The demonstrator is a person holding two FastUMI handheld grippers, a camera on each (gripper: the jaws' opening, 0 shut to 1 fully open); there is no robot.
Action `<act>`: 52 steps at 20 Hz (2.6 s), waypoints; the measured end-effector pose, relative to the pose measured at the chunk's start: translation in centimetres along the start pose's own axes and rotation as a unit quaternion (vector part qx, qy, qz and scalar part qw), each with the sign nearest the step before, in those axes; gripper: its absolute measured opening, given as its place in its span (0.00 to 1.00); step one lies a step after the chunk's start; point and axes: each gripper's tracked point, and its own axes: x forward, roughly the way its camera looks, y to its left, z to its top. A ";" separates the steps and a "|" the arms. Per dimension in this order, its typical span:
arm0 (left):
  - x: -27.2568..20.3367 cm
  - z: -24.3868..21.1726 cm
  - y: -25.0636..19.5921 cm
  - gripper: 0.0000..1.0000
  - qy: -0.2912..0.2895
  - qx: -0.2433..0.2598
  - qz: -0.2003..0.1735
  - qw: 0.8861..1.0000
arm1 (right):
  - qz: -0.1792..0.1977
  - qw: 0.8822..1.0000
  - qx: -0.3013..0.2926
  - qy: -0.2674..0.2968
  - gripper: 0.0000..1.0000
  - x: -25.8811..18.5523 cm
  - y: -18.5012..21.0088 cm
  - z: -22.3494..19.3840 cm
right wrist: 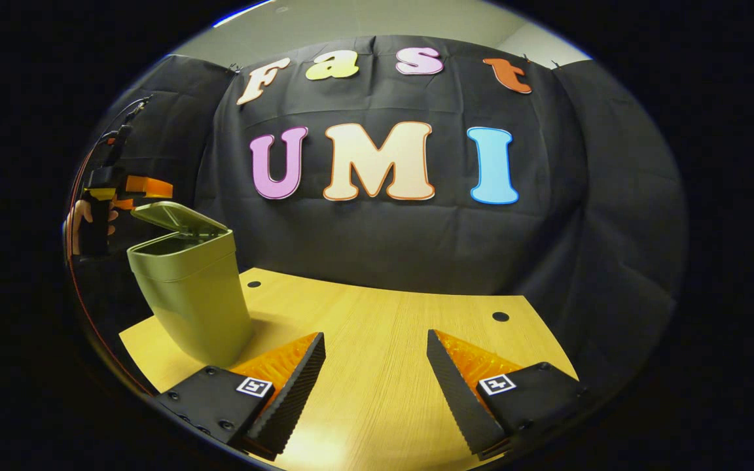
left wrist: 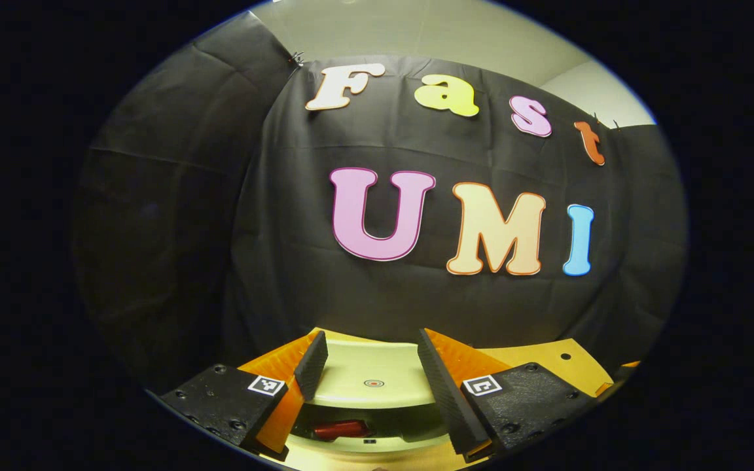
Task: Press the lid of the desktop garbage bin to open it, pick up the crumpled paper on the desktop and throw it into the bin, then pick up the pop can on the desktop and drop it into the bin, and finally close the garbage bin lid.
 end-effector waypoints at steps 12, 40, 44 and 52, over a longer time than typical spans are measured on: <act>-1.0 -6.5 -1.2 0.84 0.052 -0.008 0.003 0.999 | 0.007 1.000 -0.004 0.020 0.98 0.1 0.2 -1.2; -6.1 -3.7 -13.0 0.94 -0.099 0.018 -0.103 0.990 | -0.019 0.991 0.052 -0.122 0.98 -3.1 -0.7 10.0; -7.3 -3.7 -15.9 0.94 -0.101 0.007 -0.126 0.987 | -0.041 0.986 0.051 -0.153 0.98 -4.7 -2.6 12.3; -8.5 -2.9 -20.0 0.94 -0.109 0.019 -0.156 0.982 | -0.051 0.977 0.029 -0.207 0.98 -8.0 -3.4 15.9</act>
